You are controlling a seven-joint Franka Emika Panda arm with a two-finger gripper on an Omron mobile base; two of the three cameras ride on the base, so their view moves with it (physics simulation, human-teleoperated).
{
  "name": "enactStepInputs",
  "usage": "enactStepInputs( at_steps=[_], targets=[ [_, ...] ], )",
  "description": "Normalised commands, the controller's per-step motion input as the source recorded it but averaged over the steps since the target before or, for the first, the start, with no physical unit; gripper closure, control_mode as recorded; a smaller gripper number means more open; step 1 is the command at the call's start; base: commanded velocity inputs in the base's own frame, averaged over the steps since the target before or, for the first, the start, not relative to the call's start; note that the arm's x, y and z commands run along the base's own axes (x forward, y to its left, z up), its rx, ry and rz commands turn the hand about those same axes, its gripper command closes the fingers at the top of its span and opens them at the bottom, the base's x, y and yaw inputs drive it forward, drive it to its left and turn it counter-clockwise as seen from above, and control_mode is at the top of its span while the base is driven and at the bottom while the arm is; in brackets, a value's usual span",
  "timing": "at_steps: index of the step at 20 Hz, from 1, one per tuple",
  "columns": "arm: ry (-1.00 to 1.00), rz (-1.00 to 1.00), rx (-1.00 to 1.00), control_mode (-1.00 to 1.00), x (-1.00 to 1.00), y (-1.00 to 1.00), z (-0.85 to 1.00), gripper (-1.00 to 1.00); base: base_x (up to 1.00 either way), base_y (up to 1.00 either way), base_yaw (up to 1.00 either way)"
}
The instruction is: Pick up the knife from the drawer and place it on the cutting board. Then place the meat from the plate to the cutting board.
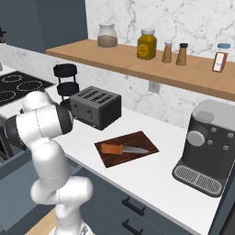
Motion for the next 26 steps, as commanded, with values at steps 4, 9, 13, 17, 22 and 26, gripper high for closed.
enactStepInputs(
  at_steps=[4,9,13,17,22,26],
  targets=[
    [-0.15,-0.11,0.13,-1.0,-0.8,-0.99,0.31,1.0,0.0,0.0,0.0],
    [0.0,-0.13,0.09,-1.0,-0.3,-0.79,0.65,1.0,0.0,0.0,0.0],
    [0.04,-0.12,-0.08,-1.0,-0.01,-0.62,0.47,1.0,0.0,0.0,0.0],
    [0.06,-0.17,-0.18,-1.0,-0.14,-0.81,0.04,1.0,0.0,0.0,0.0],
    [0.18,-0.21,-0.13,-1.0,-0.11,-0.99,0.0,1.0,0.0,0.0,0.0],
    [0.29,-0.19,-0.01,-1.0,0.0,-1.0,0.0,1.0,0.0,0.0,0.0]
  ],
)
